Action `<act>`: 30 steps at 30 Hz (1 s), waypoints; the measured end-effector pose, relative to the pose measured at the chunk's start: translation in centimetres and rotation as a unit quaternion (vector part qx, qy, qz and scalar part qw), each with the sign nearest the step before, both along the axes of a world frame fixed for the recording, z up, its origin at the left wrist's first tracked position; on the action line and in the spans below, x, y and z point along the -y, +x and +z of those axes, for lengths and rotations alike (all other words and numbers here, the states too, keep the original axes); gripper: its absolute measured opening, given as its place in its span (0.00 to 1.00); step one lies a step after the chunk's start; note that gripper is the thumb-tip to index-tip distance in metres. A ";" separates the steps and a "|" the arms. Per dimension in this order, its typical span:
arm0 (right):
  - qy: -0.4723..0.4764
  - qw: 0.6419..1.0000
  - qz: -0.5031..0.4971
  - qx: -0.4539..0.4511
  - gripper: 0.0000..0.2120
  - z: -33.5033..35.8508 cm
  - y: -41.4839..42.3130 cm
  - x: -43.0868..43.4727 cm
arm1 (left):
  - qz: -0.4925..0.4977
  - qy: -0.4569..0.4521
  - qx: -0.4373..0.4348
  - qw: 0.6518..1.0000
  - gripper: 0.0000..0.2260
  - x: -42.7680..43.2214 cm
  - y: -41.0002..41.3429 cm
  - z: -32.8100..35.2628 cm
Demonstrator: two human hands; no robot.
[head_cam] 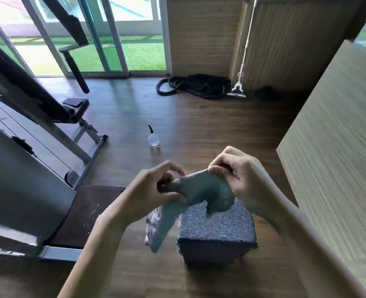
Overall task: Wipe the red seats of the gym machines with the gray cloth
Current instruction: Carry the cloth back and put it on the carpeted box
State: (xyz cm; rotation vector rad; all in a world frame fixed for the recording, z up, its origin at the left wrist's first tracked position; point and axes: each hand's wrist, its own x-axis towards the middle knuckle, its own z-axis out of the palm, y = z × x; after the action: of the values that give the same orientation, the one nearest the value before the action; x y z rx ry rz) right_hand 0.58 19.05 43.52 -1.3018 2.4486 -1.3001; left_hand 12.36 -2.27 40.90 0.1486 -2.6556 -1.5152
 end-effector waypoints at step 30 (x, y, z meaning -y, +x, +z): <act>0.292 0.929 -0.178 0.141 0.08 -38.1 -14.4 -7.3 | 0.113 -0.073 0.198 0.971 0.12 -0.2 -14.5 -35.6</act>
State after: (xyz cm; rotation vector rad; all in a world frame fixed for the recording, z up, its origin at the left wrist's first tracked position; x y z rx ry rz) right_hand -13.81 26.31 5.41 -0.5059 2.6200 -0.6360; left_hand -2.18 -2.10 5.25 0.7897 -2.9028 -1.3271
